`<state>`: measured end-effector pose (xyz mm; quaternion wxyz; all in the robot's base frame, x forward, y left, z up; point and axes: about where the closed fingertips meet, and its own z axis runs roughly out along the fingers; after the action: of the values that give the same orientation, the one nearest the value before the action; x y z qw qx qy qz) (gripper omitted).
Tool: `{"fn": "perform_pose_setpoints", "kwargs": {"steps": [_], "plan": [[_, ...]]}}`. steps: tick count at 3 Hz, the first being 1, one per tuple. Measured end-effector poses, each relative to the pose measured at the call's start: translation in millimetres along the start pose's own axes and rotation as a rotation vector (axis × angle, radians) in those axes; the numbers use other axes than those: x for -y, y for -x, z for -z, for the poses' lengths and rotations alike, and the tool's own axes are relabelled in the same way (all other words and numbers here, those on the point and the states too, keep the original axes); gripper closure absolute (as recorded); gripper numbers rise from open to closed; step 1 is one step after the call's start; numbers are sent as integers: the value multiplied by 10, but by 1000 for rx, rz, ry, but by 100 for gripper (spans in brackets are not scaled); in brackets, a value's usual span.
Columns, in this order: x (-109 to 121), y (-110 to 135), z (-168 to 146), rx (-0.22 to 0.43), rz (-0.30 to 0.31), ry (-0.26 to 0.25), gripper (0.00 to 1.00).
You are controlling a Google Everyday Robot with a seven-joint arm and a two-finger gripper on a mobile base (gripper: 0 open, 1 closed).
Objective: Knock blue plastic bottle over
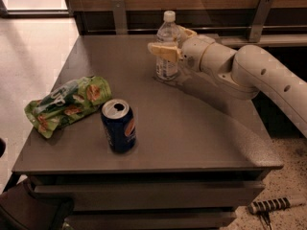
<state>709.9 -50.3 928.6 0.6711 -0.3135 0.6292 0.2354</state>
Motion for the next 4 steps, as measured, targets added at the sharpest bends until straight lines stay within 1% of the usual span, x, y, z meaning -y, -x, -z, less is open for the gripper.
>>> {"fn": "perform_pose_setpoints", "kwargs": {"steps": [3, 4], "plan": [[-64, 23, -56, 3, 0, 12, 100], [-65, 24, -57, 3, 0, 12, 100]]}}
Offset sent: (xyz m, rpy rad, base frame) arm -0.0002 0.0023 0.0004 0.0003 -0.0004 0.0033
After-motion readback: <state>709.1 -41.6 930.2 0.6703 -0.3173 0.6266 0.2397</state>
